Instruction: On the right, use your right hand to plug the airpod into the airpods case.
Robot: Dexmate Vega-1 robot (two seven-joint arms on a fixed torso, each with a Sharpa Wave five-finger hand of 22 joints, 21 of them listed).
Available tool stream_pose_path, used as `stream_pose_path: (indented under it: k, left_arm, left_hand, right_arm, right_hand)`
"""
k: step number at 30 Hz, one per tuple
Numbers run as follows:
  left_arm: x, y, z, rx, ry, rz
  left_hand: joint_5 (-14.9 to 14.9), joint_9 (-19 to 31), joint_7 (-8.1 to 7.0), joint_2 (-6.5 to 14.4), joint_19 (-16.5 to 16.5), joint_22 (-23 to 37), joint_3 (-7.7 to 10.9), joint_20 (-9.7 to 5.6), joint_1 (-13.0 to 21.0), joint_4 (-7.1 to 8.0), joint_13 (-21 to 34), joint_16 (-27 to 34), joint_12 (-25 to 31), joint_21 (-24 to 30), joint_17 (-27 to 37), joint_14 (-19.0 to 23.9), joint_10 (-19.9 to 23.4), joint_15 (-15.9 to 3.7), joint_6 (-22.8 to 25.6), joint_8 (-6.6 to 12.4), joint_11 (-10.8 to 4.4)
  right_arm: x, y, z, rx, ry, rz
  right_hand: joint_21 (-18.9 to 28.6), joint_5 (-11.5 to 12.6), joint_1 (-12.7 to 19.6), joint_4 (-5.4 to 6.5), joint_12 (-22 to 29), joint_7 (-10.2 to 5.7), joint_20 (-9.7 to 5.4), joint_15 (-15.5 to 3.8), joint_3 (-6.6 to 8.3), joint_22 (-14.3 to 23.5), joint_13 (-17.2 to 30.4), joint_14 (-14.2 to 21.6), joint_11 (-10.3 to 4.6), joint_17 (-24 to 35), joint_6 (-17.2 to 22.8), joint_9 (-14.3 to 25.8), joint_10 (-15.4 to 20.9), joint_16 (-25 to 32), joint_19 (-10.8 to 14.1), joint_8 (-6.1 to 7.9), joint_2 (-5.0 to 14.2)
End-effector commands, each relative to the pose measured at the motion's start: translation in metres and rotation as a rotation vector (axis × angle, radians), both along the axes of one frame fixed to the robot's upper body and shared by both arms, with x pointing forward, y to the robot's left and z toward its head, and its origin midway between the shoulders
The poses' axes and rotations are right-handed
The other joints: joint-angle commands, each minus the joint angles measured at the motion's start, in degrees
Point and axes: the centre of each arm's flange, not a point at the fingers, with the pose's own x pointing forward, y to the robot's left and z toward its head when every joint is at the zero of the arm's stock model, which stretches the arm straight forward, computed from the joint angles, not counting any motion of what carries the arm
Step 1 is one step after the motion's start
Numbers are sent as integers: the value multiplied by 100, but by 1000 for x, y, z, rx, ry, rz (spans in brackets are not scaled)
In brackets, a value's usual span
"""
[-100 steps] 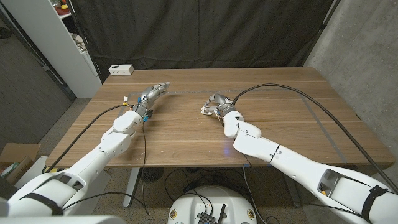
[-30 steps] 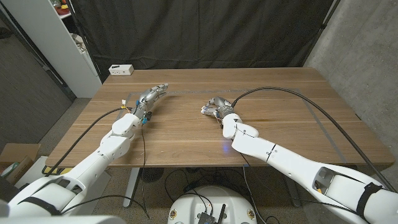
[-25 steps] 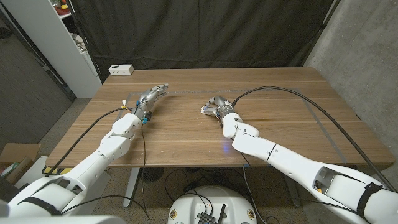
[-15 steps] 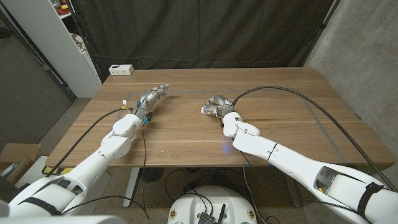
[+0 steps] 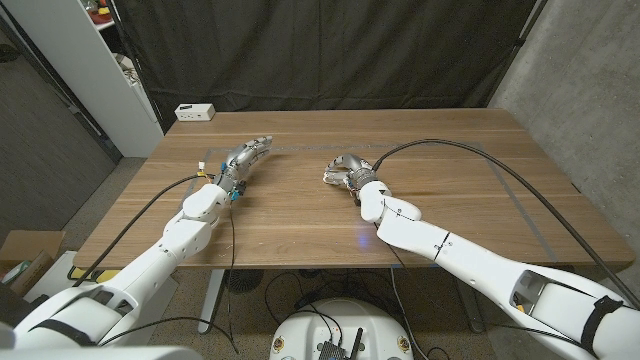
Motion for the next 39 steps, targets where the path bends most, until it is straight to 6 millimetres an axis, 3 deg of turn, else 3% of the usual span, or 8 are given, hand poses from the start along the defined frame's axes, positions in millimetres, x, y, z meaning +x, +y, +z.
stream_pose_path:
  k: [1,8,10,13,17,20,23,39]
  left_arm:
    - [-2,-1,-3,-6,3,6]
    - [-1,-1,-3,-5,6,6]
    - [-1,-1,-3,-4,8,8]
    - [-1,-2,-2,-5,11,9]
    - [0,-2,-2,-3,15,11]
    - [0,-2,-1,-2,13,7]
    - [1,-2,0,0,10,0]
    - [4,-4,3,-2,22,10]
  left_hand:
    - [37,18,20,5,35,20,10,16,33,-10,20,6,37,-10,16,41,53,-276,50,-14,-22]
    - [37,19,17,5,38,20,11,22,34,-10,21,6,33,-14,16,41,44,-267,43,-18,-12]
    - [37,19,14,5,42,21,11,20,35,-10,21,7,34,-14,16,44,47,-270,41,-19,-14]
    - [38,19,17,5,40,21,11,21,34,-10,21,8,36,-17,16,47,52,-272,40,-20,-11]
    - [38,19,19,5,40,21,11,18,34,-10,22,8,34,-20,16,46,47,-268,44,-18,-10]
    - [38,19,18,5,42,21,11,21,34,-9,22,6,34,-21,16,41,48,-275,40,-20,-14]
    - [38,19,16,3,42,22,10,22,31,-8,23,7,33,-23,16,43,45,-269,38,-21,-21]
    - [38,20,11,0,46,22,9,22,26,-6,24,6,32,-31,16,43,48,-270,36,-23,-26]
  right_arm:
    - [0,3,2,-8,14,20]
    - [5,4,4,-7,43,1]
    - [6,4,4,-10,46,-5]
    - [7,4,3,-12,52,-10]
    - [8,4,3,-19,63,-16]
    - [10,5,3,-23,77,-23]
    - [11,5,3,-23,82,-28]
    - [20,4,4,-1,110,-46]
  right_hand:
    - [-12,3,-26,-16,-21,-49,-3,-626,-31,8,30,-46,13,36,-99,-18,-54,-15,30,-50,8]
    - [-20,3,-51,-12,-55,-6,18,-594,-45,9,29,-101,24,51,-348,-74,-157,-35,18,-108,-3]
    - [-23,6,-56,-13,-70,-87,29,-571,-49,9,26,-145,23,56,-391,-95,-198,-52,10,-105,-7]
    - [-25,8,-63,-10,-79,21,43,-571,-51,9,22,-172,36,62,-457,-120,-229,-60,2,-110,-3]
    - [-28,8,-72,-8,-90,46,54,-561,-53,9,18,-204,52,67,-567,-148,-268,-71,-7,-127,-1]
    - [-36,8,-70,-13,-108,-66,87,-542,-53,9,11,-250,72,72,-673,-188,-338,-87,-36,-126,-2]
    - [-41,8,-73,-14,-119,32,103,-527,-53,10,5,-286,111,77,-732,-224,-391,-99,-65,-115,2]
    - [-31,6,-117,9,-91,121,134,-514,-57,10,-8,-264,122,92,-636,-303,-388,-78,-69,-26,39]
